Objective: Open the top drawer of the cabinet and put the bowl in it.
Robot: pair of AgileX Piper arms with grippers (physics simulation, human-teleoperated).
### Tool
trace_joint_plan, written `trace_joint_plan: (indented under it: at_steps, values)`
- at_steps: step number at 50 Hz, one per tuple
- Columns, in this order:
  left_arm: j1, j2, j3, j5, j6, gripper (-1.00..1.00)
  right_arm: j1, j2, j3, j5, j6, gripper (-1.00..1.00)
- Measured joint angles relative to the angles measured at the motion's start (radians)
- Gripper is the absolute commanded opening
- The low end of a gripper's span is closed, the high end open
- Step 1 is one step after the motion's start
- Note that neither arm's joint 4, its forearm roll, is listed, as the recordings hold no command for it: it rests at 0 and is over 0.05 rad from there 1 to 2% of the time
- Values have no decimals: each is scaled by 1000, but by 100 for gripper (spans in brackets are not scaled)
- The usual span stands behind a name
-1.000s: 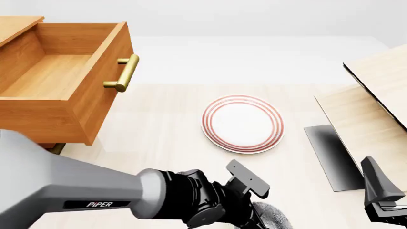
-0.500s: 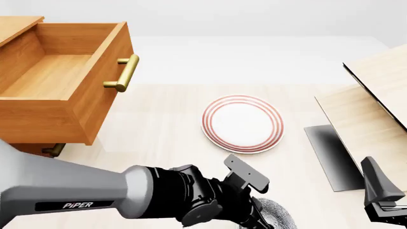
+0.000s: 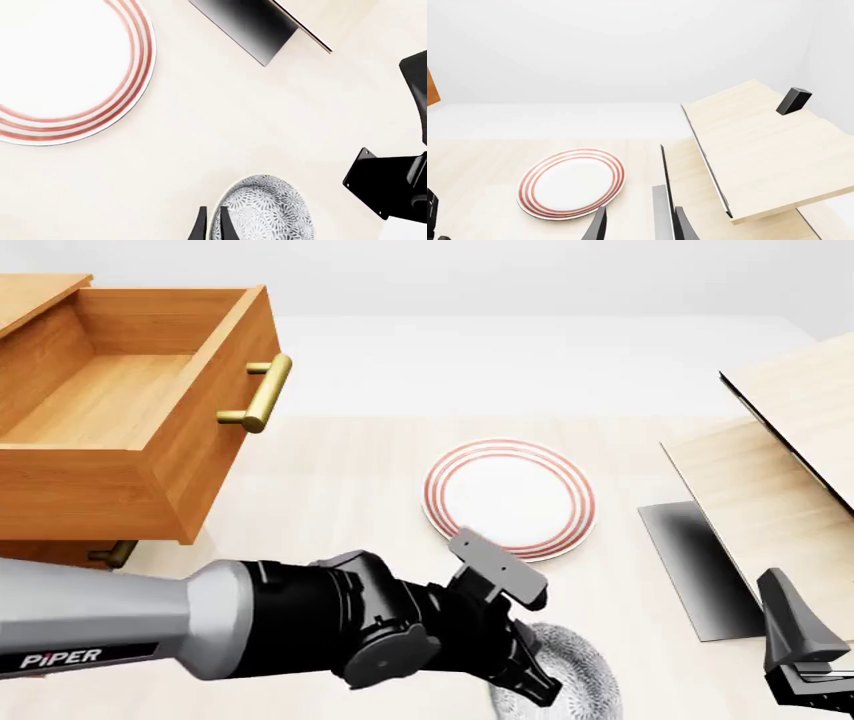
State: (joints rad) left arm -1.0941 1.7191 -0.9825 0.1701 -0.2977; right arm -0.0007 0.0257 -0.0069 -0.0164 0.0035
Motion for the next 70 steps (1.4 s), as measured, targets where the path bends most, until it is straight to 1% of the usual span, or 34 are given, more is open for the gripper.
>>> trace_joint_plan:
  at_steps: [13,24,37,57,70]
  values:
    - [45,-75,-5,51,37,-100,0,0,0,0,0,100]
    - [82,-127,-36,112,58,-100,0,0,0,0,0,100]
    - [112,-155,-108,194,80,-100,0,0,0,0,0,100]
    - [172,-168,-254,337,102,-100,0,0,0,0,0,100]
    - [203,-157,-358,421,101,-100,0,0,0,0,0,100]
